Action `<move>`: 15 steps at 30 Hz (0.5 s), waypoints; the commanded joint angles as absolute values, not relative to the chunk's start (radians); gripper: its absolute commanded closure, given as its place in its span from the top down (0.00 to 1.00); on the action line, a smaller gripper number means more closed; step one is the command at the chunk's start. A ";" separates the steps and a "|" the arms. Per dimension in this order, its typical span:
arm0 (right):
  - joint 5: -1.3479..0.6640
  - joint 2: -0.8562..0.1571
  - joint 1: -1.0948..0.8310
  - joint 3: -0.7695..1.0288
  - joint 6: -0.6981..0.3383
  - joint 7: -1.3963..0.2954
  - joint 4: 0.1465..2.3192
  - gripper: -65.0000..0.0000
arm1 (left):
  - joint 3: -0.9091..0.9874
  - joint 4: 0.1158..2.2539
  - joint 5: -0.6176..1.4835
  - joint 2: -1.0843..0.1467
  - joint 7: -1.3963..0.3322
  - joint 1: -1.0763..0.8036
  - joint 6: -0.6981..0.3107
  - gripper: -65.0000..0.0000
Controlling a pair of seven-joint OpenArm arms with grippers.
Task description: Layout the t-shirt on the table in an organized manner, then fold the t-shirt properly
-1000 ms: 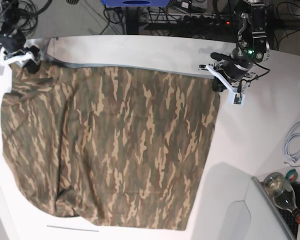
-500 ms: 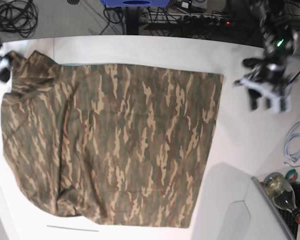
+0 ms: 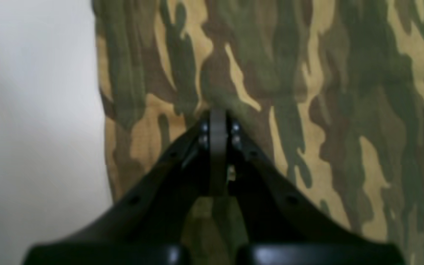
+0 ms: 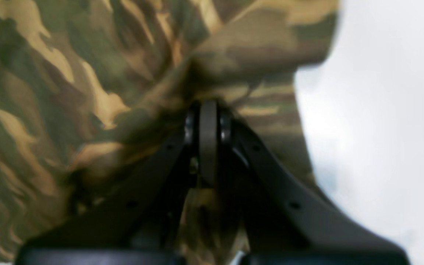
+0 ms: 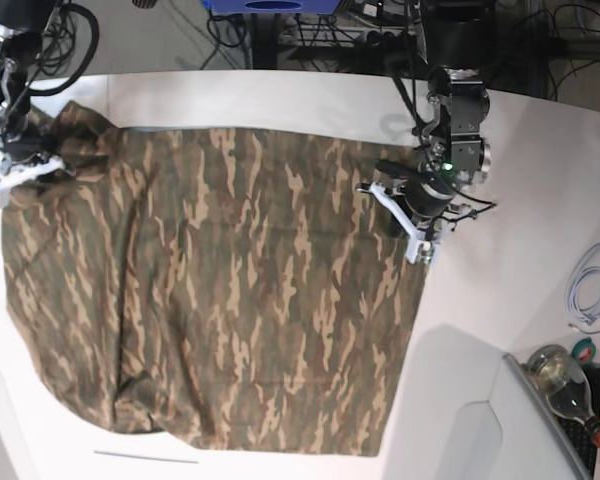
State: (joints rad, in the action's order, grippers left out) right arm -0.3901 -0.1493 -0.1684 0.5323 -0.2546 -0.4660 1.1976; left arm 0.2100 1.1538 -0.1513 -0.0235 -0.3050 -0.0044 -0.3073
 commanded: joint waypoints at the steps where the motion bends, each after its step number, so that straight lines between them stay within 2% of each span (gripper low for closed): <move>1: -0.378 -0.165 -0.156 0.536 -0.248 -0.487 1.182 0.01 | 0.222 1.145 -0.180 -0.030 -0.331 -0.010 -0.294 0.00; 5: -0.378 -0.162 -0.203 0.538 -0.245 -0.487 1.176 0.01 | 0.312 1.145 -0.186 -0.038 -0.317 -0.051 -0.294 0.00; 8: -0.380 -0.159 -0.249 0.538 -0.171 -0.487 1.204 0.01 | 0.355 1.176 -0.185 -0.045 -0.315 -0.079 -0.294 0.00; 15: -0.378 -0.091 -0.386 0.535 -0.137 -0.533 1.521 0.01 | 0.366 1.313 -0.185 -0.039 -0.321 -0.124 -0.294 0.00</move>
